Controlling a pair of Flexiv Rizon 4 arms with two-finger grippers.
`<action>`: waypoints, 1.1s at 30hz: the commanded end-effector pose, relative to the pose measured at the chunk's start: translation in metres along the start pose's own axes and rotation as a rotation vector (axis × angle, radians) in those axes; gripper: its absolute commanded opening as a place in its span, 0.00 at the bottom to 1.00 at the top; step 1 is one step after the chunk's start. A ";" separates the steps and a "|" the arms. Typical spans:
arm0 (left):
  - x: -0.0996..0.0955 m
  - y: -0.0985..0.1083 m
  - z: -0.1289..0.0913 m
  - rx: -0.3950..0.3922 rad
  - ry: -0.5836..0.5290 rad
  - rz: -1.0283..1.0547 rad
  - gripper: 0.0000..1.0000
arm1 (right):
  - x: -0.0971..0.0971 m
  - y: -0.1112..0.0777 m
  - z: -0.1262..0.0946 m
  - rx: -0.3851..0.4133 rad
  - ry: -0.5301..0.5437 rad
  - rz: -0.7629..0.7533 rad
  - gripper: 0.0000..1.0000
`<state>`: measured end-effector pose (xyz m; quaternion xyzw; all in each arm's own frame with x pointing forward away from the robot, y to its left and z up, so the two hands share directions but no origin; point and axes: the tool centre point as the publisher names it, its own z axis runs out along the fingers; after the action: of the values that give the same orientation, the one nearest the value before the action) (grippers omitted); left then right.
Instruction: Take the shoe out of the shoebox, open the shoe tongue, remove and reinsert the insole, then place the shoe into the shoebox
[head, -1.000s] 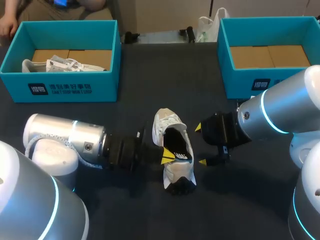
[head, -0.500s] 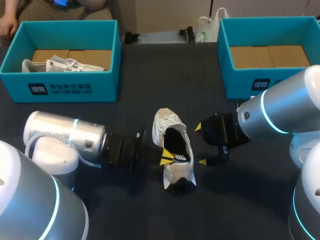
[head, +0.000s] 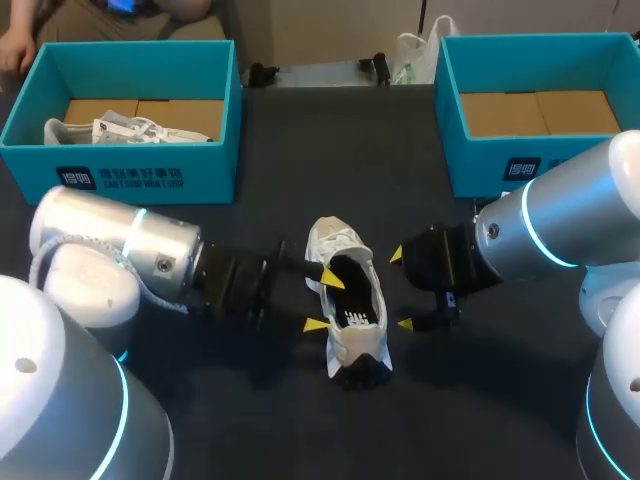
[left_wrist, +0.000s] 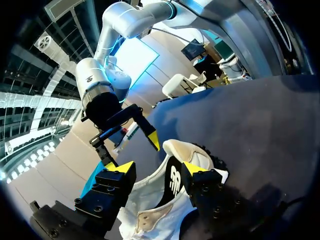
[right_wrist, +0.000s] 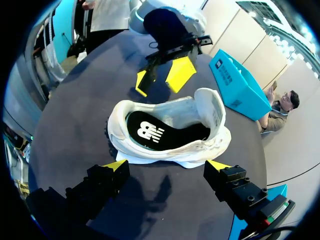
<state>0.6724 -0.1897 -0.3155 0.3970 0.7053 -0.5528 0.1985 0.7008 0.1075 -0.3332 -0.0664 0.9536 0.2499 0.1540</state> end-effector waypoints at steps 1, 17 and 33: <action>-0.013 -0.005 -0.015 -0.008 0.085 0.015 0.61 | 0.001 -0.001 -0.001 -0.003 0.001 -0.001 1.00; -0.045 -0.004 -0.037 -0.017 0.500 0.132 0.64 | 0.001 -0.001 -0.001 -0.003 0.001 -0.001 1.00; -0.038 -0.006 -0.047 -0.008 0.814 0.088 1.00 | -0.016 -0.037 -0.039 0.058 0.053 0.044 1.00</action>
<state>0.6941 -0.1567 -0.2715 0.5686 0.7141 -0.4081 0.0139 0.7182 0.0737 -0.3303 -0.0462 0.9647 0.2217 0.1342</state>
